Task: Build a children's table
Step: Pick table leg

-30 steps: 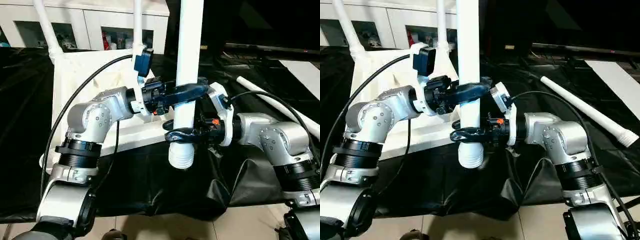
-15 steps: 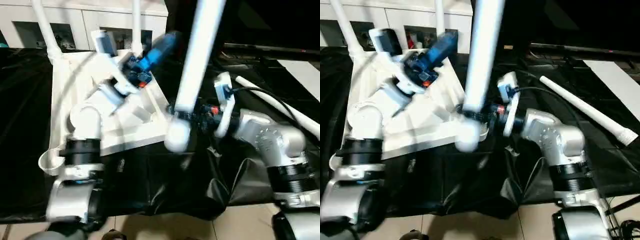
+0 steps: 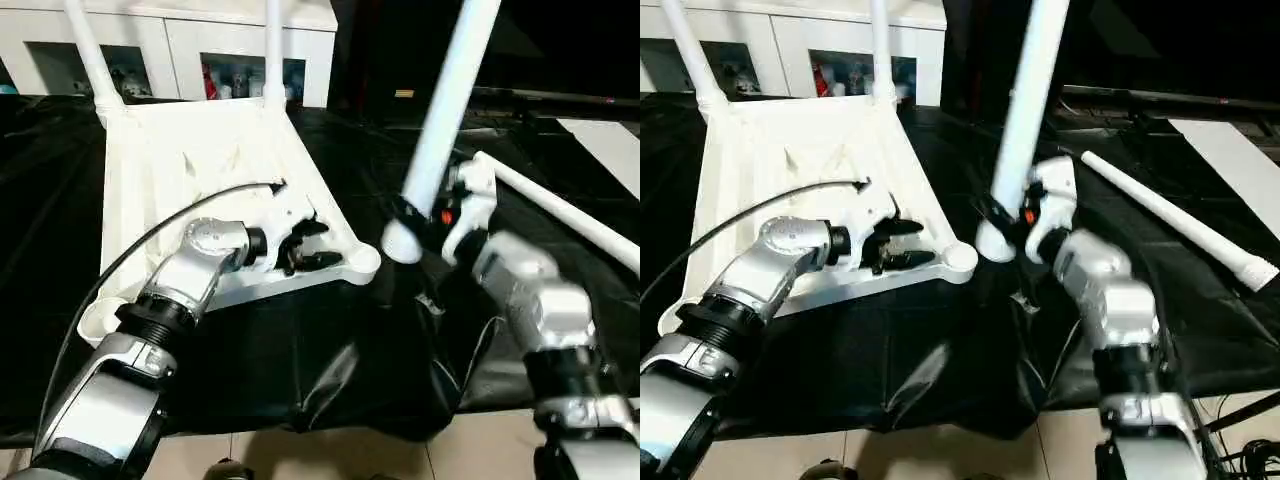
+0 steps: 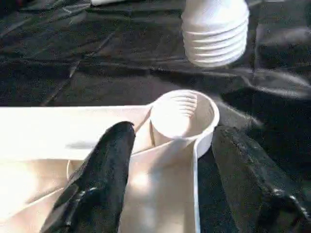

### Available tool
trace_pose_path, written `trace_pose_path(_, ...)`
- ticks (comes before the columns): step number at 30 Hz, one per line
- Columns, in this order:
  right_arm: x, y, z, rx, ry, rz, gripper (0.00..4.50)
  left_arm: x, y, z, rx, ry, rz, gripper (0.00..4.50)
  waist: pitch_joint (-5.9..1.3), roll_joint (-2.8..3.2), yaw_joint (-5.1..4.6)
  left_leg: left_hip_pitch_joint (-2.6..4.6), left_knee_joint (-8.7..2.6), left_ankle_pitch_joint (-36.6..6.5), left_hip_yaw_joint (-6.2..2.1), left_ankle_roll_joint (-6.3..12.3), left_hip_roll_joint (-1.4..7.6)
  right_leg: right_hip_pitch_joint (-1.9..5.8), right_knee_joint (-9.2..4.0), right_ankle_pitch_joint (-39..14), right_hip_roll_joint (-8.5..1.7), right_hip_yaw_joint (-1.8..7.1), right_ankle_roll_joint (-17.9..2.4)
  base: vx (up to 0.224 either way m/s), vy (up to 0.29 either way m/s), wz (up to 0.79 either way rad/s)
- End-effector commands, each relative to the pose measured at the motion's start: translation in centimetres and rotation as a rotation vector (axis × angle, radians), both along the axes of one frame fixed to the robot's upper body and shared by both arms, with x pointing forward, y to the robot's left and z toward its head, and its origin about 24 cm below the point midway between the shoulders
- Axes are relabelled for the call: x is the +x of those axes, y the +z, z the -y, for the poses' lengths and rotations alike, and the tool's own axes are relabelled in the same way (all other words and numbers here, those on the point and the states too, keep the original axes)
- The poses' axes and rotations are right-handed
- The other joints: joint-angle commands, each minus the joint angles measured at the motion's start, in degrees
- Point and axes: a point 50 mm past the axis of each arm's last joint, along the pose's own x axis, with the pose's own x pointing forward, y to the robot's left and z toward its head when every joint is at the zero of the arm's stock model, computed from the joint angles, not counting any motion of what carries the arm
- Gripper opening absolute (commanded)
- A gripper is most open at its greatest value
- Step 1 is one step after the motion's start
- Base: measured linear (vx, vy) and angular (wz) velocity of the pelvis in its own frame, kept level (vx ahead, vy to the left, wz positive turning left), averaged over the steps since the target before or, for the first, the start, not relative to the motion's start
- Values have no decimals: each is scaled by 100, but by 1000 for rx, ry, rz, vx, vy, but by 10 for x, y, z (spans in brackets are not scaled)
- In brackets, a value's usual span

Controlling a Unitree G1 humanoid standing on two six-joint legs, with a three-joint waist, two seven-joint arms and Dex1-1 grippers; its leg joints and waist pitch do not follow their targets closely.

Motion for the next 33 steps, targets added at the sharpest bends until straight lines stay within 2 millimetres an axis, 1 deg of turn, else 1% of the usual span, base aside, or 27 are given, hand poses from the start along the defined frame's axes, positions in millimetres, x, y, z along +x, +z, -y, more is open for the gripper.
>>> trace_pose_path(1,0,4,5,-15,-26,34,186,2,0,0,51,-23,18,254,-485,93,-29,139,-381,-935,-21,-151,121,344,-390,-564,-350,275,-1132,0,0,0)
trace_pose_path(2,-1,2,5,-19,-29,36,186,3,-4,-2,77,-23,21,244,-485,122,-30,142,-383,-975,-23,-156,117,327,-409,-634,-344,277,-1101,0,0,0)
trace_pose_path(3,-1,2,5,-19,-29,36,186,3,-4,-2,77,-23,21,235,-488,110,-38,143,-390,-1000,-31,-175,123,334,-398,-642,-343,274,-1102,0,0,0)
trace_pose_path(4,-3,-1,5,-25,-33,37,186,3,-10,-7,114,-23,-5,227,-487,159,-30,148,-390,-1014,-36,-182,119,326,-405,-653,-346,274,-1098,0,0,0)
trace_pose_path(5,-3,-1,5,-27,-34,37,186,3,-11,-8,121,-21,-10,208,-489,144,-44,152,-390,-1046,-33,-202,120,320,-401,-613,-338,275,-1112,0,0,0)
trace_pose_path(6,-3,-1,5,-26,-37,39,186,3,-14,-10,134,-23,-32,200,-491,148,-39,153,-392,-1043,-38,-197,127,327,-394,-547,-344,272,-1158,0,0,0)
trace_pose_path(7,-3,-1,5,-26,-37,39,186,3,-14,-10,134,-23,-32,195,-491,148,-39,153,-392,-1043,-38,-197,127,327,-394,-547,-344,272,-1158,0,0,0)
trace_pose_path(8,-3,-1,5,-25,-39,42,186,3,-16,-12,144,-24,-47,189,-490,143,-40,149,-387,-1043,-32,-165,122,327,-392,-506,-343,273,-1215,0,0,0)
trace_pose_path(9,-3,0,5,-26,-42,45,186,2,-17,-13,152,-28,-56,179,-491,176,-32,146,-385,-1030,-36,-156,123,331,-381,-475,-351,275,-1248,0,0,0)
trace_pose_path(10,-3,0,5,-29,-44,49,186,2,-19,-15,162,-28,-67,168,-492,163,-37,150,-386,-1031,-32,-143,125,325,-392,-466,-346,274,-1249,0,0,0)
trace_pose_path(11,-3,0,5,-29,-44,50,186,3,-19,-15,164,-27,-67,168,-493,166,-40,144,-382,-1026,-32,-139,121,331,-386,-449,-344,275,-1254,0,0,0)
trace_pose_path(14,-3,-1,5,-33,-45,52,186,4,-20,-18,177,-11,-67,136,-490,171,-37,143,-382,-1053,-31,-103,119,332,-397,-468,-349,273,-1287,0,0,0)
trace_pose_path(16,-4,-1,5,-34,-43,55,186,3,-23,-19,193,-22,-83,118,-491,197,-32,152,-386,-1113,-35,-99,121,328,-409,-554,-352,272,-1280,0,0,0)
trace_pose_path(17,-3,-1,5,-34,-42,56,186,3,-24,-19,196,-25,-88,114,-483,187,-40,148,-388,-1151,-33,-102,118,327,-418,-612,-346,271,-1271,0,0,0)
trace_pose_path(18,-3,-1,4,-35,-40,57,186,3,-25,-19,200,-30,-95,107,-481,200,-30,154,-393,-1234,-39,-116,116,328,-436,-819,-361,269,-1231,0,0,0)
trace_pose_path(20,-3,0,4,-34,-32,59,186,4,-25,-19,201,-34,-103,90,-478,194,-34,148,-395,-1257,-41,-119,114,329,-451,-933,-363,268,-1199,0,0,0)
trace_pose_path(22,-3,0,4,-34,-28,62,186,4,-24,-19,206,-40,-110,81,-474,212,-42,153,-399,-1314,-46,-126,117,318,-466,-1071,-365,265,-1177,0,0,0)
trace_pose_path(25,-2,1,4,-36,-23,66,186,2,-27,-21,225,-59,-131,51,-472,207,-57,152,-402,-1328,-47,-120,119,313,-478,-1120,-361,264,-1165,0,0,0)
trace_pose_path(26,-2,2,4,-32,-15,68,186,1,-28,-22,227,-63,-137,47,-474,221,-57,150,-403,-1324,-49,-117,120,314,-475,-1082,-361,263,-1182,0,0,0)
trace_pose_path(27,-2,2,4,-32,-15,68,186,1,-28,-22,227,-63,-137,39,-477,216,-60,144,-400,-1305,-49,-110,119,318,-467,-1040,-360,264,-1190,0,0,0)
trace_pose_path(28,-2,3,3,-25,3,66,186,0,-29,-23,231,-71,-141,28,-480,216,-59,143,-401,-1280,-50,-94,119,320,-459,-982,-358,263,-1211,0,0,0)
trace_pose_path(29,-2,3,2,-20,12,64,186,0,-29,-23,232,-75,-142,17,-478,203,-61,143,-400,-1282,-46,-73,119,320,-464,-976,-358,262,-1219,0,0,0)
trace_pose_path(30,-3,6,-1,15,71,49,186,-3,-29,-23,227,-102,-148,11,-480,208,-52,145,-394,-1282,-42,-31,120,321,-460,-980,-365,264,-1242,0,0,0)
trace_pose_path(31,-5,7,-3,45,110,34,186,-5,-29,-23,220,-126,-150,4,-477,171,-59,143,-393,-1282,-37,9,115,330,-467,-987,-360,263,-1255,0,0,0)
trace_pose_path(33,-13,13,-11,106,259,5,186,-13,-27,-22,192,-212,-157,1,-476,181,-46,133,-402,-1213,-49,96,141,343,-448,-932,-369,264,-1297,0,0,0)
